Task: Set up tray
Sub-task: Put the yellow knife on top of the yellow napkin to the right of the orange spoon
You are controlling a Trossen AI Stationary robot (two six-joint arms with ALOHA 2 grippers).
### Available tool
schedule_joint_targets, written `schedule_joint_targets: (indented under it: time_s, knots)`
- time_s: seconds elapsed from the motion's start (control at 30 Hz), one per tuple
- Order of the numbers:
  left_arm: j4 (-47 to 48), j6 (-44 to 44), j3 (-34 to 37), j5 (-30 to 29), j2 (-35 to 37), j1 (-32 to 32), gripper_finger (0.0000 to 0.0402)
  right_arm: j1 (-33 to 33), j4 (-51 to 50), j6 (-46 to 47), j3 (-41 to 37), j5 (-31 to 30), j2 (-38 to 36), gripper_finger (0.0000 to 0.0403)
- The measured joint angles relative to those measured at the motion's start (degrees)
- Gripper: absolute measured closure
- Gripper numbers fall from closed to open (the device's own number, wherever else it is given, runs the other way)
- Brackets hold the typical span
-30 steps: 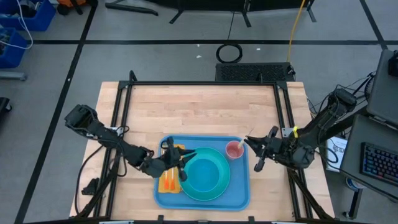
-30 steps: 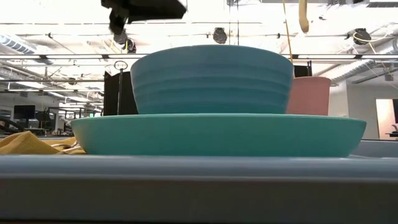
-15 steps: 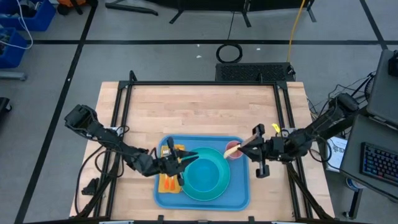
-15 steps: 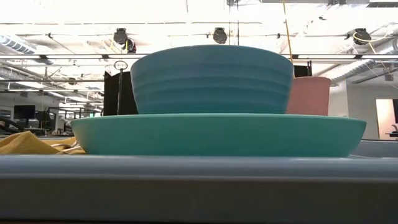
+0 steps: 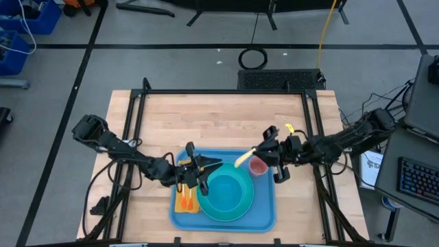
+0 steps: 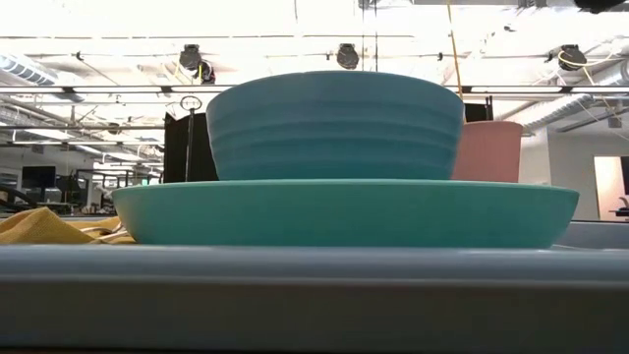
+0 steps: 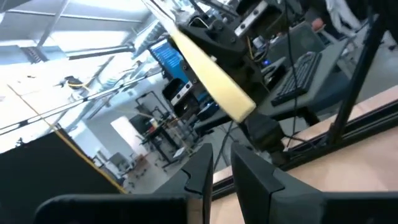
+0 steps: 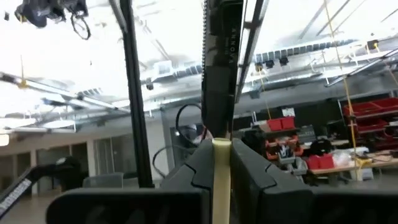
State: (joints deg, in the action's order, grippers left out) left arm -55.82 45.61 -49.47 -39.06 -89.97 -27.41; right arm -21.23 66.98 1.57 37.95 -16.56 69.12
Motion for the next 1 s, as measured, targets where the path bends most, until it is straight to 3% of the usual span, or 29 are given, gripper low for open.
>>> schedule_joint_targets:
  time_s: [0.17,0.47,0.73,1.0]
  knots:
    - [-1.69,4.11,0.00,1.70,0.00,1.29,0.0324,2.82,3.03,2.29,-0.02,3.41,2.21,0.0385]
    - [-2.59,4.47,0.00,0.06,0.00,2.15,0.0233,4.99,11.38,3.35,-0.02,7.73,4.17,0.0385]
    - [-6.36,13.56,0.00,4.54,0.00,4.12,0.0227,9.69,15.97,9.67,0.06,9.45,6.75,0.0385]
    - [-6.23,12.44,0.00,6.66,0.00,6.51,0.0227,12.72,16.35,13.33,2.87,10.94,10.33,0.0385]
